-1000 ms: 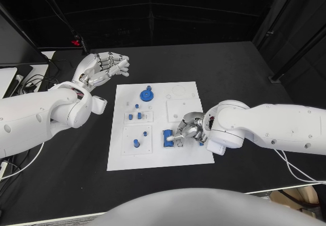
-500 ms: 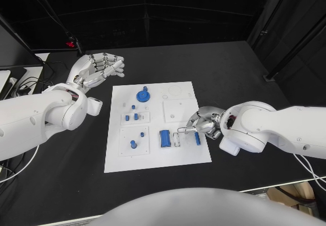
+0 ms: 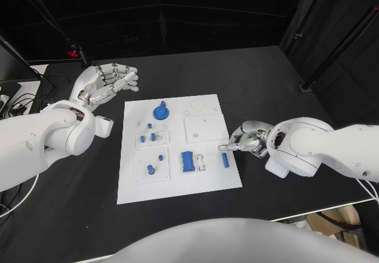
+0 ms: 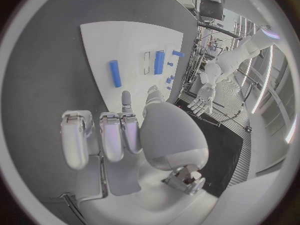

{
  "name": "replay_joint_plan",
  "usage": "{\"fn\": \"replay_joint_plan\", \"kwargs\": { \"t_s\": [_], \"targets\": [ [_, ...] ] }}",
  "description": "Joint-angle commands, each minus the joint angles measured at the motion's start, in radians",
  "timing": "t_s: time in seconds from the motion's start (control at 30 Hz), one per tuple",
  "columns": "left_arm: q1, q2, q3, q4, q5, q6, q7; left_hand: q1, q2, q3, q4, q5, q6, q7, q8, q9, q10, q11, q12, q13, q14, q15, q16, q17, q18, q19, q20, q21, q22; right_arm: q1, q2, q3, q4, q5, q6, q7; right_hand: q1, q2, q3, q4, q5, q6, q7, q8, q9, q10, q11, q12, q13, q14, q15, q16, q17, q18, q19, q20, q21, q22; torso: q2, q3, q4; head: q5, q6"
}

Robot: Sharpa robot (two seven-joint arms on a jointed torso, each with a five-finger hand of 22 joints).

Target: Assemble the parts on the task board

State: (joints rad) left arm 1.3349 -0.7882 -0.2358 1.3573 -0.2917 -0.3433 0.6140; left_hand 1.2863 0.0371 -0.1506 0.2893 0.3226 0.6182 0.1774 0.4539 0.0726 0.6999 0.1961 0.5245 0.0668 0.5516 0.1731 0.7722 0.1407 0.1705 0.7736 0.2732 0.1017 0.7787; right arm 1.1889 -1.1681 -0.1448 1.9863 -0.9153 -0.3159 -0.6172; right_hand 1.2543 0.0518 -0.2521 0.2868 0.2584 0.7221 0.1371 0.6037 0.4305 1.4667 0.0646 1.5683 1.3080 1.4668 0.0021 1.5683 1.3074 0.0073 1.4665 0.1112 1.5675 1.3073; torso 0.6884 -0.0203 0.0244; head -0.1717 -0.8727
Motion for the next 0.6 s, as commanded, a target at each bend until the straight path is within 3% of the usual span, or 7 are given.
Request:
{"fn": "replay_joint_plan", "kwargs": {
  "t_s": [0.03, 0.23, 0.33, 0.6],
  "targets": [
    [0.001, 0.0, 0.001, 0.0, 0.003, 0.009, 0.006, 0.004, 0.01, -0.006, 0.002, 0.004, -0.004, 0.063, 0.004, 0.0, -0.005, 0.0, 0.006, -0.001, -0.009, 0.001, 0.004, -0.001, 0.006, -0.002, 0.004, 0.0, -0.001, -0.004, 0.005, 0.0, -0.004, -0.054, 0.05, -0.079, 0.002, 0.004, 0.001, -0.003, 0.005, 0.013, -0.001, -0.001, -0.004, 0.104, 0.006, 0.002, 0.263, 0.104, 0.005, 0.002, 0.263, -0.007, 0.104, 0.005, 0.003, 0.263, 0.0, 0.0007, 0.0003, 0.001, 0.0],
    [0.001, 0.0, 0.001, 0.001, 0.003, 0.009, 0.006, 0.004, 0.01, -0.006, 0.002, 0.004, -0.005, 0.063, 0.005, 0.0, -0.006, 0.0, 0.007, -0.001, -0.009, 0.001, 0.004, -0.001, 0.006, -0.002, 0.004, 0.001, -0.001, -0.01, 0.019, 0.0, -0.017, -0.059, 0.103, -0.115, -0.005, 0.017, 0.001, 0.001, -0.006, 0.028, -0.005, 0.004, -0.011, 0.104, 0.003, 0.002, 0.263, 0.104, 0.005, 0.002, 0.263, -0.007, 0.104, 0.006, 0.003, 0.263, 0.0, -0.0004, 0.002, -0.004, 0.0],
    [0.001, 0.0, 0.001, 0.001, 0.003, 0.009, 0.006, 0.004, 0.01, -0.006, 0.002, 0.004, -0.005, 0.063, 0.005, 0.0, -0.006, 0.0, 0.007, -0.001, -0.009, 0.001, 0.004, -0.001, 0.006, -0.002, 0.004, 0.001, -0.001, -0.013, 0.029, 0.0, -0.025, -0.06, 0.117, -0.121, -0.005, 0.024, 0.002, 0.0, -0.007, 0.034, -0.006, 0.007, -0.013, 0.104, 0.002, 0.002, 0.263, 0.104, 0.004, 0.002, 0.263, -0.007, 0.104, 0.006, 0.003, 0.263, 0.0, -0.001, 0.0001, -0.002, 0.0],
    [0.001, 0.0, 0.001, 0.002, 0.003, 0.009, 0.006, 0.004, 0.01, -0.006, 0.002, 0.004, -0.005, 0.063, 0.005, 0.0, -0.006, 0.0, 0.007, -0.001, -0.009, 0.001, 0.004, -0.001, 0.006, -0.002, 0.004, 0.001, -0.001, -0.018, 0.045, 0.0, -0.043, -0.061, 0.14, -0.129, 0.002, 0.035, 0.006, -0.003, -0.002, 0.044, -0.007, 0.011, -0.017, 0.104, 0.0, 0.002, 0.263, 0.104, 0.004, 0.002, 0.263, -0.007, 0.104, 0.006, 0.003, 0.263, 0.0, 0.0002, 0.0027, -0.003, 0.0]
  ]
}}
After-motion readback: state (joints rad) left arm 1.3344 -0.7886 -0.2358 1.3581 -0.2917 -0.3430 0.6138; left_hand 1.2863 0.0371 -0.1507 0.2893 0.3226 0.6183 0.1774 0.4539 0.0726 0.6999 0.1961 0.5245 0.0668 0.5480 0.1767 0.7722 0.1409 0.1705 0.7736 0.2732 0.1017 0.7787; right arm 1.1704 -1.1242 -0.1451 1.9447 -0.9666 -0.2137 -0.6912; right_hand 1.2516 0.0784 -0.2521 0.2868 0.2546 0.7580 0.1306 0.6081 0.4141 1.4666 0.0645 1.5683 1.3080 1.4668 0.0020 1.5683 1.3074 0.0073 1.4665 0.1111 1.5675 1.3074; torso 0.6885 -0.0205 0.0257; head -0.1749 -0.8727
